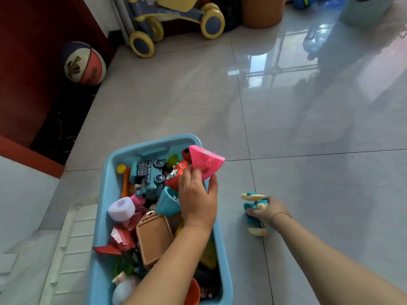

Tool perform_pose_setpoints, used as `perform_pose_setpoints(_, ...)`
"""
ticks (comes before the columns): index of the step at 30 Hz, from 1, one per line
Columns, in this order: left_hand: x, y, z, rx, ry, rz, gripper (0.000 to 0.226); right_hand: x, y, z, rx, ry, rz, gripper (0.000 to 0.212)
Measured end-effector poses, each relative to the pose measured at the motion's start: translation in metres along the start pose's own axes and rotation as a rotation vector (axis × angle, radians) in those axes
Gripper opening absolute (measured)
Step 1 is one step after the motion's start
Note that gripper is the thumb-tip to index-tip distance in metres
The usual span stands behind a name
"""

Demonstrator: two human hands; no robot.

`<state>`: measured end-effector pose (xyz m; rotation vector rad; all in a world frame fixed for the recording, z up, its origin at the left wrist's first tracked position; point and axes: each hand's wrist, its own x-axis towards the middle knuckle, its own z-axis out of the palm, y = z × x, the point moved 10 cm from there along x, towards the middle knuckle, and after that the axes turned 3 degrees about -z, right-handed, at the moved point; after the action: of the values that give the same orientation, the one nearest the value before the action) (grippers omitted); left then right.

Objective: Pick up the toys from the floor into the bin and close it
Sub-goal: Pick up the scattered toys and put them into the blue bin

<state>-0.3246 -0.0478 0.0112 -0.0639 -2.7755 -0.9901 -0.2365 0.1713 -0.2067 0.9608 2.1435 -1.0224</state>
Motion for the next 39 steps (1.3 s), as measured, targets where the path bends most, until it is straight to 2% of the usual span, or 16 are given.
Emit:
perform_pose_setpoints(5, 0.025, 0.01, -0.03, 0.01, -0.087, 0.079, 0.023, -0.032, 0.036, 0.003, 0.155, 0.017, 0.127, 0.076)
perform_pose_setpoints(7, 0.038, 0.008, -0.05, 0.044, -0.154, 0.092, 0.024, -0.05, 0.045, 0.003, 0.262, 0.053, 0.109, 0.077)
perform_pose_setpoints(10, 0.051, -0.001, -0.086, 0.143, -0.26, 0.126, 0.026, -0.077, 0.03, -0.012, 0.43, 0.123, -0.033, 0.082)
perform_pose_setpoints(14, 0.038, -0.018, -0.146, 0.184, -0.309, 0.112, 0.027, -0.151, -0.054, -0.047, 0.626, 0.157, -0.369, 0.052)
perform_pose_setpoints(17, 0.014, -0.044, -0.183, 0.178, -0.247, -0.007, 0.029, -0.211, -0.126, -0.04, 0.535, 0.063, -0.582, 0.031)
perform_pose_setpoints(20, -0.026, -0.093, -0.195, 0.151, -0.205, -0.233, 0.034, -0.234, -0.158, 0.008, 0.352, -0.076, -0.583, 0.036)
perform_pose_setpoints(24, -0.095, -0.147, -0.172, 0.224, -0.291, -0.383, 0.037, -0.226, -0.164, 0.046, 0.07, 0.063, -0.523, 0.04)
perform_pose_setpoints(26, -0.129, -0.165, -0.156, 0.284, -0.385, -0.442, 0.042, -0.222, -0.157, 0.046, 0.064, 0.143, -0.457, 0.035)
perform_pose_setpoints(28, -0.153, -0.169, -0.146, 0.347, -0.461, -0.444, 0.045, -0.225, -0.151, 0.041, 0.135, 0.223, -0.427, 0.034)
perform_pose_setpoints(33, -0.159, -0.156, -0.147, 0.387, -0.485, -0.345, 0.041, -0.25, -0.159, 0.022, 0.228, 0.386, -0.513, 0.038)
perform_pose_setpoints(36, -0.162, -0.152, -0.14, 0.424, -0.541, -0.293, 0.044, -0.256, -0.176, 0.012, 0.356, 0.366, -0.561, 0.037)
perform_pose_setpoints(39, -0.168, -0.146, -0.125, 0.462, -0.624, -0.25, 0.045, -0.249, -0.204, 0.002, 0.494, 0.258, -0.554, 0.037)
